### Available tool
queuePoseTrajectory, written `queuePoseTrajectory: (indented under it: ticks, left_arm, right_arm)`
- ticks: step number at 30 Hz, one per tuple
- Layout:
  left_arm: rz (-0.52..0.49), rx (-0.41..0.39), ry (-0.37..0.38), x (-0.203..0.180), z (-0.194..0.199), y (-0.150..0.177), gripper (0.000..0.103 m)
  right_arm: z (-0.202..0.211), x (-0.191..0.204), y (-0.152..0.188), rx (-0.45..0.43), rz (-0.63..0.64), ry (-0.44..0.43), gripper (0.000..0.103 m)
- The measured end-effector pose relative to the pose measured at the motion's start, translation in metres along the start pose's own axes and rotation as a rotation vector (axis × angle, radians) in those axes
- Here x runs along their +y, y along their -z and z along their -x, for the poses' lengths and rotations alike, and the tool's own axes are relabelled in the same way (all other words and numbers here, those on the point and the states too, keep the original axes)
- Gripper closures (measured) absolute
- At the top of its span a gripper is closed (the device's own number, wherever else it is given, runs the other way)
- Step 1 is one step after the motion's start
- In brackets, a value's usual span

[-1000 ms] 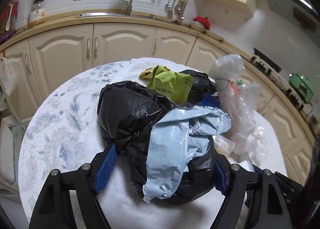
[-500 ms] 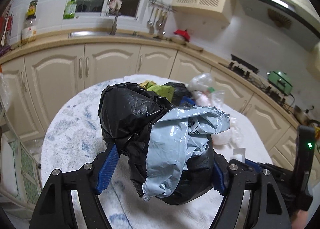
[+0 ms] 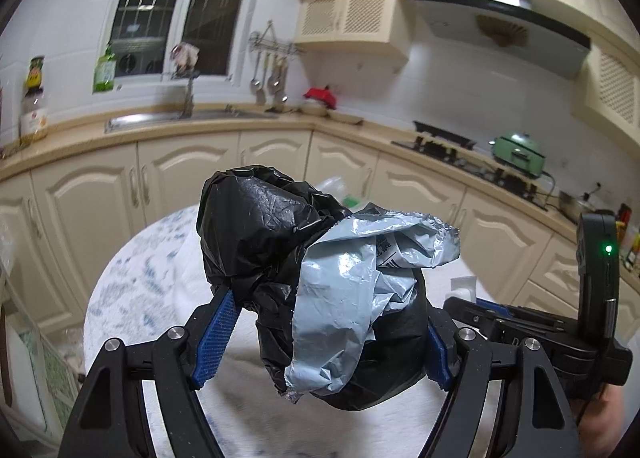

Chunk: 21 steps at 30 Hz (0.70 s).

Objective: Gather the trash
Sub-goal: 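Carry the black bag and white cup to the blue bin and release both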

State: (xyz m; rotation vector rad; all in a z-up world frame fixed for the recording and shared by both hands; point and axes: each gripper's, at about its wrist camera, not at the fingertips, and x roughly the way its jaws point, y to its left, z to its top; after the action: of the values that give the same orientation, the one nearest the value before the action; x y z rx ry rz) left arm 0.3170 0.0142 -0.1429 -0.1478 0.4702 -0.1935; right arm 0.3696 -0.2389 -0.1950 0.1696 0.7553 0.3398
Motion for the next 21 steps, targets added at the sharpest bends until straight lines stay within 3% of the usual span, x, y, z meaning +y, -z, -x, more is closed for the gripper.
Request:
queuePoseTrajectory:
  ticks: [10, 21]
  left_arm:
    - [-0.105, -0.065, 0.094, -0.042, 0.026, 0.017, 0.028]
    - [-0.211, -0.064, 0.268, -0.120, 0.002, 0.005, 0.028]
  right_arm:
    - [0.075, -0.029, -0.016, -0.149, -0.034, 0.022, 0.080]
    - [0.137, -0.099, -0.013, -0.240, -0.125, 0.148, 0.080]
